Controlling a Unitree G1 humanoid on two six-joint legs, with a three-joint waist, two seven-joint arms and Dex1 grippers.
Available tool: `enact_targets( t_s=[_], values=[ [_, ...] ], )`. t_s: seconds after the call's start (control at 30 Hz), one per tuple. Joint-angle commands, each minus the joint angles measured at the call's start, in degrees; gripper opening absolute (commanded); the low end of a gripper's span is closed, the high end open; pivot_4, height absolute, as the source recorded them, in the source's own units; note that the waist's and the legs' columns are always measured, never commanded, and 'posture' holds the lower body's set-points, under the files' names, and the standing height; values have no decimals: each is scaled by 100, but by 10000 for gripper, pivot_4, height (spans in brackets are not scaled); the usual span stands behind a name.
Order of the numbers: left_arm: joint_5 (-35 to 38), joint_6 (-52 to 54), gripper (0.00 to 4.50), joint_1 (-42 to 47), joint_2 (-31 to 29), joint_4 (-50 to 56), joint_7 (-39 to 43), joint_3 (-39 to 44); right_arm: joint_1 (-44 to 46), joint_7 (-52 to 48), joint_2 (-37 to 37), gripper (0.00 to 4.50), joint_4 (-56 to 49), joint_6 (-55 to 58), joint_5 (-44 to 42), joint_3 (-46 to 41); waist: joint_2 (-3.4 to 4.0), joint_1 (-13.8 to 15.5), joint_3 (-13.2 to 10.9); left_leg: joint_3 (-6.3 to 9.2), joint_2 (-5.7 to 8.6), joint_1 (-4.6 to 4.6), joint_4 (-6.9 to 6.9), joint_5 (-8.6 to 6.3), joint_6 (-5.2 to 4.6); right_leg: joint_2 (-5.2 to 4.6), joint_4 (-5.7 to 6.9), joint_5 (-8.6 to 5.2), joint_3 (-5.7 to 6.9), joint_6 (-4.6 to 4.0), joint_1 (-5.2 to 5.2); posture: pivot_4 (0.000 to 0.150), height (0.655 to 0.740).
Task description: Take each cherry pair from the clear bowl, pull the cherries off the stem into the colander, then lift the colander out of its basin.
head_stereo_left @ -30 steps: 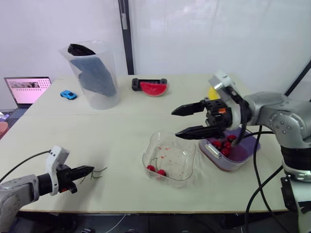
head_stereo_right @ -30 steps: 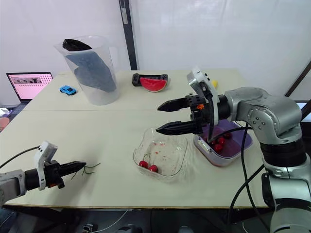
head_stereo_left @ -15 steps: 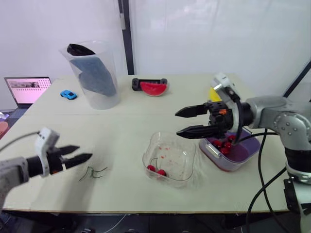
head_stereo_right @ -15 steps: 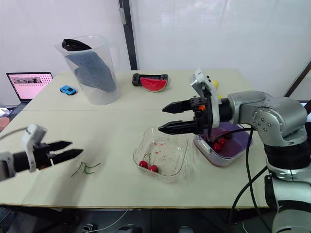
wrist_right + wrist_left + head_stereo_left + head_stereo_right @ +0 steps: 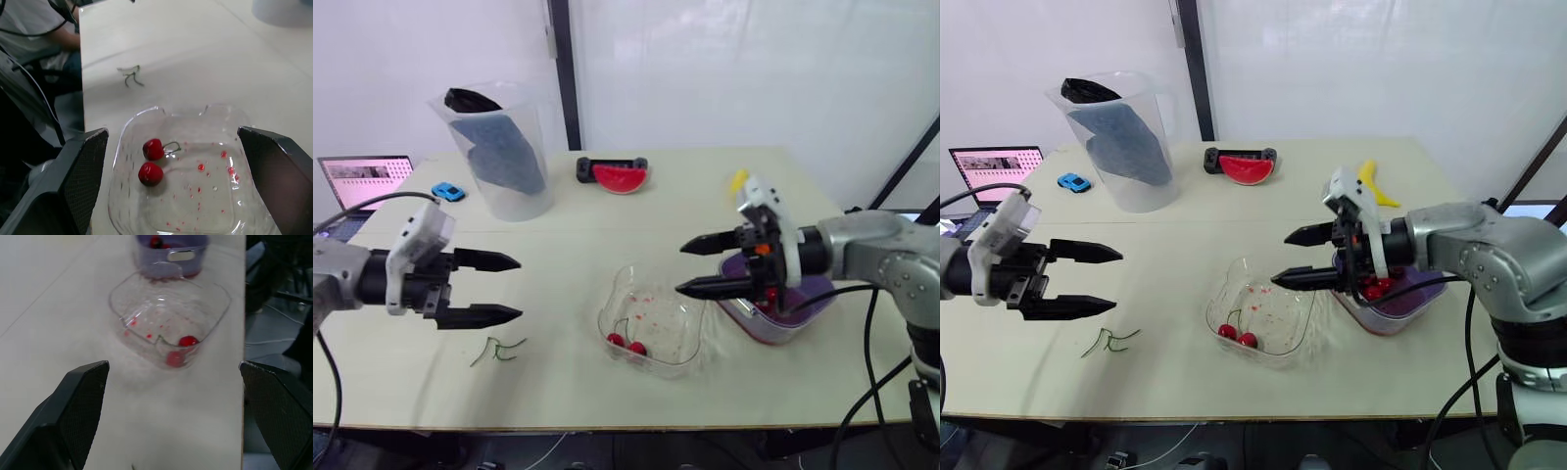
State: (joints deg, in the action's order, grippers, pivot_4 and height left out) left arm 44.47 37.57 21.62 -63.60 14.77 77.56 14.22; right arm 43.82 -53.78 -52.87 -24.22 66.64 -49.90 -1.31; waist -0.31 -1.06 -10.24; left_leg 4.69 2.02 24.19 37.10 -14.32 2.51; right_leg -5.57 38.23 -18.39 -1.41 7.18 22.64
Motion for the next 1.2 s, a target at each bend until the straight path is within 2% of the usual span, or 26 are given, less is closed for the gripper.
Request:
enact_targets(
  t_s=[0.03,0.17,0.27,0.4,0.57,0.8,0.97,1.2],
  values=[
    [145,-28,44723,273,243,222,-216,-45,118,699,301,45000,-207,325,-67,-125,-2,-1,0,0,0,0,1,0,0,0,1,0,0,0,0,1500,7400],
    [111,-17,44723,295,498,351,-527,-16,503,1517,1041,45000,114,984,-271,-266,-5,-73,2,2,0,-1,1,1,1,2,16,0,-3,0,7,1500,7400],
    [212,30,44723,204,613,657,-877,169,703,1567,1465,45000,395,1841,-709,-97,-6,-90,2,10,0,3,-2,1,1,1,17,0,1,0,9,1500,7400],
    [285,15,44723,-186,770,792,-1162,427,915,2419,2554,45000,960,2496,-359,-112,-6,-162,5,7,0,0,0,1,1,0,17,0,-1,0,7,1500,7400],
    [116,-174,44723,-814,875,972,-1360,645,725,3214,3204,45000,1260,2586,-222,32,-7,-134,6,11,1,0,-2,2,3,-1,34,0,-1,0,17,1500,7400],
    [74,-294,44723,-1188,878,1090,-1469,770,524,3612,3322,45000,1519,2567,282,543,-8,-145,6,9,6,1,1,3,5,-1,32,0,-1,0,14,1500,7400],
    [43,-376,44723,-1245,826,1031,-1444,755,573,3468,3210,45000,1423,2584,457,755,-8,-148,6,9,5,0,-2,3,5,0,34,0,-1,0,18,1500,7400],
    [-40,-491,44723,-1187,937,1012,-1455,556,890,2849,2420,45000,969,2405,627,2028,-7,-148,6,10,6,0,-1,3,4,0,31,0,0,0,16,1500,7400]
  ],
)
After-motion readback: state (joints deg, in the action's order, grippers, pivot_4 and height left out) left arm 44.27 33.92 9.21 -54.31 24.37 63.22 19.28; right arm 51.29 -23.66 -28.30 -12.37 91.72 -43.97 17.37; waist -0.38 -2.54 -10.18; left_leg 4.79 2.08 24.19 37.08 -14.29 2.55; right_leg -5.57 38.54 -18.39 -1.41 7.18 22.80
